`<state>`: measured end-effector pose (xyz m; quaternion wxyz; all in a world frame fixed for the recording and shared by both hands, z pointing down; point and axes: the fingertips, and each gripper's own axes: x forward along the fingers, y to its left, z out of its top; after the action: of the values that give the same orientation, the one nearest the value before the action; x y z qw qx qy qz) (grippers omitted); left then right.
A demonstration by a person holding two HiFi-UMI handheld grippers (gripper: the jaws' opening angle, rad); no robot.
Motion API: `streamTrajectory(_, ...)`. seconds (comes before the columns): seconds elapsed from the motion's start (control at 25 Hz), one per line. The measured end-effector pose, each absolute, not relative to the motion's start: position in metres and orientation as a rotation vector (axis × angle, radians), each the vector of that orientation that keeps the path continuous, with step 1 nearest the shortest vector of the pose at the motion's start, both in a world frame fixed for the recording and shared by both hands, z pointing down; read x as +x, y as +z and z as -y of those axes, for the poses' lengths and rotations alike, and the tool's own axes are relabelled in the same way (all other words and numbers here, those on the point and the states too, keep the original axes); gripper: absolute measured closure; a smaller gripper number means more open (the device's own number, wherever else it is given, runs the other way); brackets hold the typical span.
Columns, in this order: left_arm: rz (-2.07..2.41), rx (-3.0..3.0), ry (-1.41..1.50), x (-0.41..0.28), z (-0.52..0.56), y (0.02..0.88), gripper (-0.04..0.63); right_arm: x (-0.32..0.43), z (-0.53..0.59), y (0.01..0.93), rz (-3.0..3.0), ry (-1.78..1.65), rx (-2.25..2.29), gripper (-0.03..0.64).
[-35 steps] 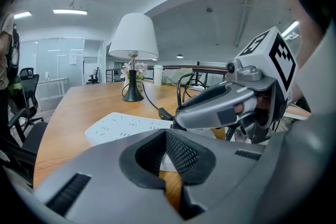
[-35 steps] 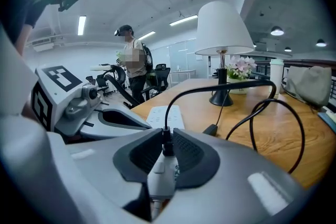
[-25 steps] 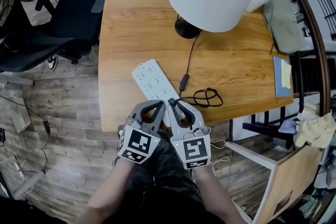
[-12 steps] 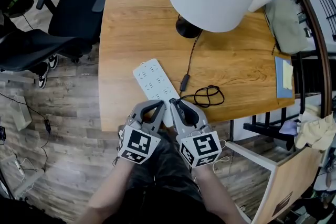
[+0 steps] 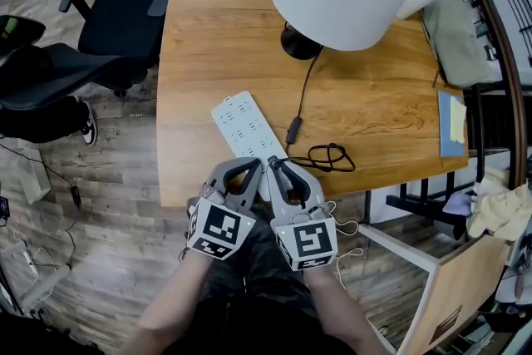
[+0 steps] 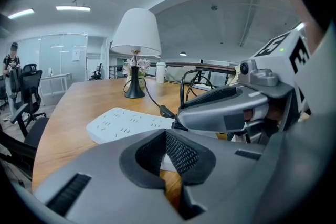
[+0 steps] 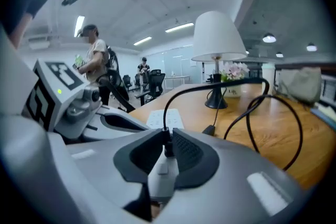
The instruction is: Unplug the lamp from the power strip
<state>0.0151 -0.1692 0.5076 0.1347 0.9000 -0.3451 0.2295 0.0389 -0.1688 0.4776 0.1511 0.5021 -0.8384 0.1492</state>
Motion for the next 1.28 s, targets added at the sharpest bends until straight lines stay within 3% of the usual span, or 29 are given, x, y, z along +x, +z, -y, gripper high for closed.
streamTrajectory(0.28, 1.003, 2.596, 0.655, 0.014, 0.169, 0.507, 0.598, 0.053, 0.174, 0.478, 2.499, 0.774, 1.477, 0.551)
streamTrajectory(0.56, 1.021, 2.593, 0.666, 0.015, 0.171, 0.507, 0.598, 0.025, 0.17, 0.454, 2.491, 0.406, 1.366, 0.552)
streamTrajectory(1.28, 1.045, 2.588, 0.525, 0.01, 0.174, 0.492, 0.598, 0.07, 0.173, 0.466, 2.421, 0.555, 1.515, 0.551)
